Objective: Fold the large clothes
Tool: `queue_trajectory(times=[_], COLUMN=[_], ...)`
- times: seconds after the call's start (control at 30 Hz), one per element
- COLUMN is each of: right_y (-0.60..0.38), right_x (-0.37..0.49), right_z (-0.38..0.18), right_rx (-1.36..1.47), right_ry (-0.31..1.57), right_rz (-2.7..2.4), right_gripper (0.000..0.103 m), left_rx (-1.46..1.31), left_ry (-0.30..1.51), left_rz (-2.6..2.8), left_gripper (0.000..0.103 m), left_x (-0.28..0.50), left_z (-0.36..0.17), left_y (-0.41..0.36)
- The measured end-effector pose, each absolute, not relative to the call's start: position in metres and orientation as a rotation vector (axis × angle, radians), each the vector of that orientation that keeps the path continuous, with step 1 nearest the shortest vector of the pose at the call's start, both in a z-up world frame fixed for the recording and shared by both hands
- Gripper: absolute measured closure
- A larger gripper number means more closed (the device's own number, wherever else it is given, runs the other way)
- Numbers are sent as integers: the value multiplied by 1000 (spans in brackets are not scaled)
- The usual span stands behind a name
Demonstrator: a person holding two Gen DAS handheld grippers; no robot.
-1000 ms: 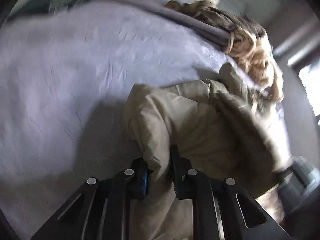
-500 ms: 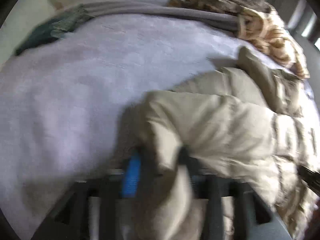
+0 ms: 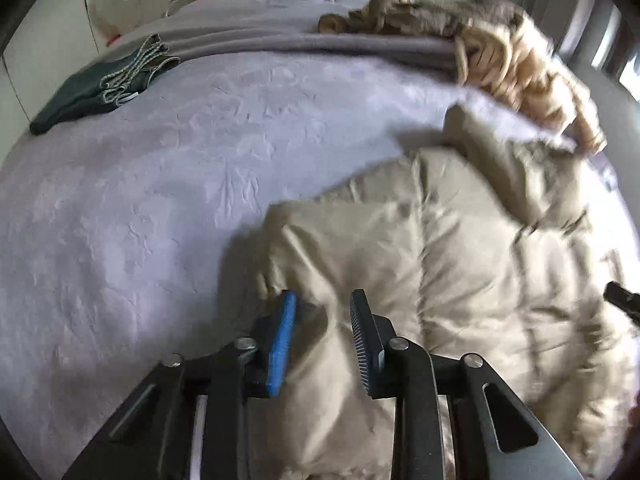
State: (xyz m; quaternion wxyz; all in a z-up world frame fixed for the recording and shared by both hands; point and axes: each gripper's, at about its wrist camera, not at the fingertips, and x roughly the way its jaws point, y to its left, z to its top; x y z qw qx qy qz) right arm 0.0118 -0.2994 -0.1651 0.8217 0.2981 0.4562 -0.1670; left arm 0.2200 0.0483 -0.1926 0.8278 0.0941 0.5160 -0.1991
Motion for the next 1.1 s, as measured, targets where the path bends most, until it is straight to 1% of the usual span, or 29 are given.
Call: queue_trajectory(times=[0.07, 0.13, 0.23, 0.33, 0.4, 0.63, 0.7, 0.83, 0.87, 0.93, 0.97, 1.0, 1.03, 1.07, 1.1], right_y=[-296, -295, -296, -298, -301, -315, -315, -313, -314, -318, -322, -326, -330, -334, -339], right_x=[9, -3, -14, -20, -24, -78, -89, -108, -115, -128, -136, -144, -149, -155, -162], right_z=[-183, -203, -208, -196, -191, -175, -173, -173, -172, -172, -171, -171, -171, -170, -168], right_rx=[640, 652, 670, 677, 671, 755, 780, 820, 827, 850, 864, 885, 896, 906, 912], right_ry=[1015, 1038, 1020, 1028, 1034, 1024, 1022, 1019, 1018, 1016, 1011, 1004, 998, 991, 983], right_rz=[-378, -383, -360, -374, -393, -421, -418, -412, -413, -419, -421, -426, -430, -437, -449], right_gripper=[86, 91, 95, 95, 89, 89, 87, 69, 67, 66, 65, 65, 64, 63, 61], left_rx=[224, 209, 224, 250, 257, 284, 315, 326, 323, 323, 322, 320, 316, 311, 308], left_ry=[1129, 1146, 1147, 1146, 1146, 1131, 1127, 1135, 1141, 1150, 1155, 1158, 1155, 1132, 1106], left_rz=[-406, -413, -410, -394, -379, -416, -432, -474, -485, -503, -514, -522, -521, -510, -520], left_gripper=[72, 71, 71, 71, 71, 71, 71, 71, 71, 71, 68, 39, 2, 0, 0], left_x=[218, 220, 222, 222, 219, 182, 165, 135, 129, 117, 111, 105, 98, 92, 85], left_z=[-211, -223, -226, -219, -211, -173, -165, -156, -154, -152, -151, -150, -147, -143, -139], left_y=[44, 45, 43, 40, 40, 35, 25, 5, 0, -12, -19, -25, -31, -35, -41])
